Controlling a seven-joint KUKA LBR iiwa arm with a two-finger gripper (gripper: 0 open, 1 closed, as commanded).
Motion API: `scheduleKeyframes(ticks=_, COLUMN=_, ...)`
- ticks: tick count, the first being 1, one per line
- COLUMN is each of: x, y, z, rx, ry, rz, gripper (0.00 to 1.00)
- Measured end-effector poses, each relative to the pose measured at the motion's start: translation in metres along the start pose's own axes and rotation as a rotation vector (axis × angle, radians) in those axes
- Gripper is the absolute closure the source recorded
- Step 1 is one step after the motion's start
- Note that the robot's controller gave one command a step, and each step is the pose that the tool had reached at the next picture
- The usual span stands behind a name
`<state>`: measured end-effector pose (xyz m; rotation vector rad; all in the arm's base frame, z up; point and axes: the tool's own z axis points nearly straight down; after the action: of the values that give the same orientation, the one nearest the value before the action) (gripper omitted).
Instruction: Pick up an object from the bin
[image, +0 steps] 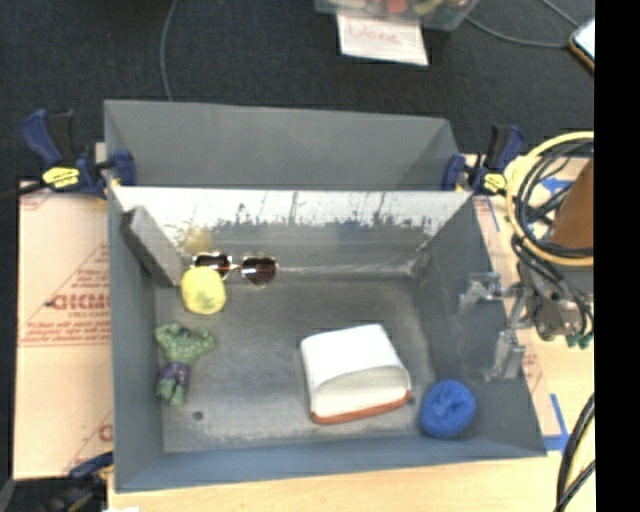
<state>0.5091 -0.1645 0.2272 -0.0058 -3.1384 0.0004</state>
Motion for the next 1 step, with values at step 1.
scheduleKeyframes(ticks=1, x=-0.0018, y=0.0007, z=-0.0034, rx=0.002, ry=-0.007, rz=-0.005, gripper=0.00)
